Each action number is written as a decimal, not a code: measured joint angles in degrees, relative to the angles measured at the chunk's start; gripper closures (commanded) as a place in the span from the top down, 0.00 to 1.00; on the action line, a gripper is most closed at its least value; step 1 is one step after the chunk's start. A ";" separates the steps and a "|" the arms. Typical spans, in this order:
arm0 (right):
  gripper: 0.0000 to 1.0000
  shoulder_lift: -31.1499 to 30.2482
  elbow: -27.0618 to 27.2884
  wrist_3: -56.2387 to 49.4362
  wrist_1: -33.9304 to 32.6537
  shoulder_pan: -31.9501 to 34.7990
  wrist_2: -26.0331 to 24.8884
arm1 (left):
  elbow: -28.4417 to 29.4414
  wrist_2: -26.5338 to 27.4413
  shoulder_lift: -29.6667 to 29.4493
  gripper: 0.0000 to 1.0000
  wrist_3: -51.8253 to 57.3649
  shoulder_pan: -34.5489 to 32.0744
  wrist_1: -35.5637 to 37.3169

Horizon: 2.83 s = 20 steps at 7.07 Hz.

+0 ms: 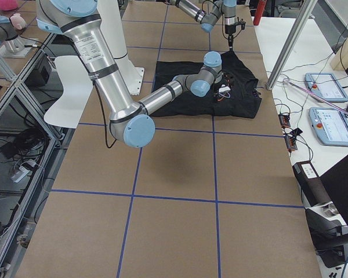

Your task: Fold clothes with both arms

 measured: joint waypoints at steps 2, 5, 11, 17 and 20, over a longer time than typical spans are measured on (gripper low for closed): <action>1.00 -0.05 -0.31 -0.12 -0.11 0.25 0.03 | 1.04 3.39 -3.40 0.00 -5.81 2.56 0.81; 1.00 -0.59 -0.35 -0.15 -0.01 0.26 0.09 | 5.30 9.18 -8.68 0.00 -11.96 4.96 0.77; 1.00 -0.77 -0.33 -0.13 0.12 0.23 0.09 | 8.90 18.60 -12.76 0.98 -18.16 7.99 0.26; 1.00 -2.98 2.09 4.08 -0.30 0.40 -0.13 | -13.55 10.81 -2.56 0.99 -23.04 7.47 1.40; 0.99 -12.29 11.32 21.98 -0.42 -1.76 -2.07 | -34.63 10.24 14.20 0.99 -23.46 7.48 1.55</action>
